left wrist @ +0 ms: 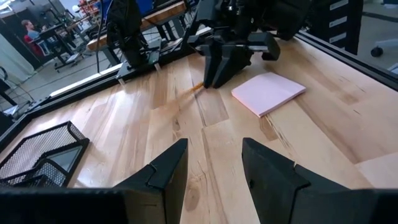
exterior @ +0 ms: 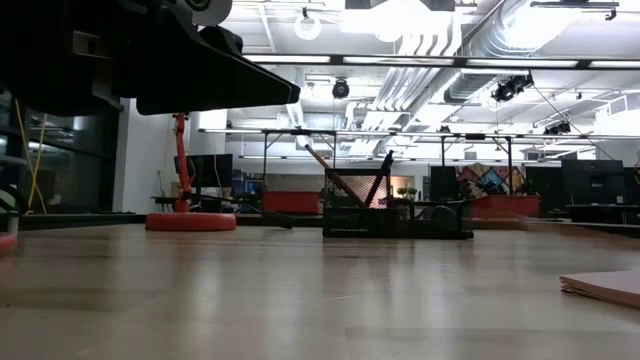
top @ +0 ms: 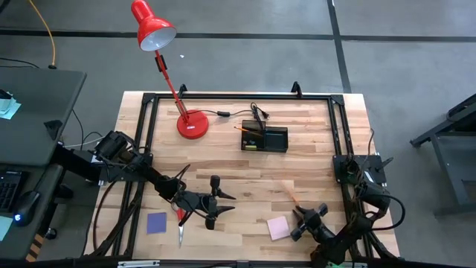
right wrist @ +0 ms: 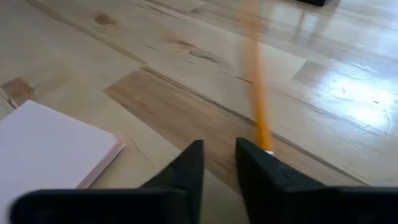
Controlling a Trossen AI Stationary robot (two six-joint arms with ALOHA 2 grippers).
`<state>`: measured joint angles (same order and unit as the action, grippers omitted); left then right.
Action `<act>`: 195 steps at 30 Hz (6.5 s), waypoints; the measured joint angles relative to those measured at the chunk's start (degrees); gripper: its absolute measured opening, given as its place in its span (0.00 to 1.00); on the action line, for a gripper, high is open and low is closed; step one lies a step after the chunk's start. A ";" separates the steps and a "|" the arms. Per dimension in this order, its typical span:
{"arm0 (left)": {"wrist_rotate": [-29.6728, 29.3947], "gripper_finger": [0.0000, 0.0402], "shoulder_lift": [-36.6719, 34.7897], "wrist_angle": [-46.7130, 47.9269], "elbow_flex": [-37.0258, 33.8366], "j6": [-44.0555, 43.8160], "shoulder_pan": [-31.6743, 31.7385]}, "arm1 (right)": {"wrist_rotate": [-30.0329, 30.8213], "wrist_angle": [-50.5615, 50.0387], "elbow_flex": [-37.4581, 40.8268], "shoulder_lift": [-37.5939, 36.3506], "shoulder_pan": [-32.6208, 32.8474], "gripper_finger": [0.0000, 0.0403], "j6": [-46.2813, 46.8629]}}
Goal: Pick and place office supplies into organizer
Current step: Put the orange pencil into the desk organizer
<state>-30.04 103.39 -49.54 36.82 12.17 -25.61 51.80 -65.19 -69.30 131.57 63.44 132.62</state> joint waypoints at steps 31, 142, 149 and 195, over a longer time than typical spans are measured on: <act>0.01 0.36 0.00 0.13 0.00 -0.01 0.00 | 2.88 -11.43 -5.01 0.85 0.87 0.51 -1.13; 11.12 0.36 0.04 27.45 14.75 8.46 8.69 | -7.73 -16.73 -29.71 -11.19 -1.66 0.00 -35.81; 11.43 0.36 0.04 26.53 14.75 9.54 8.72 | -8.14 -16.26 -30.08 -11.19 -4.24 0.00 -39.55; 16.59 0.04 0.02 32.02 14.75 9.05 8.72 | -3.75 -1.29 -30.08 -11.19 -12.50 0.00 -66.16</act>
<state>-13.44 103.42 -17.52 51.57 21.22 -16.88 48.05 -66.48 -99.37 120.38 50.94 66.45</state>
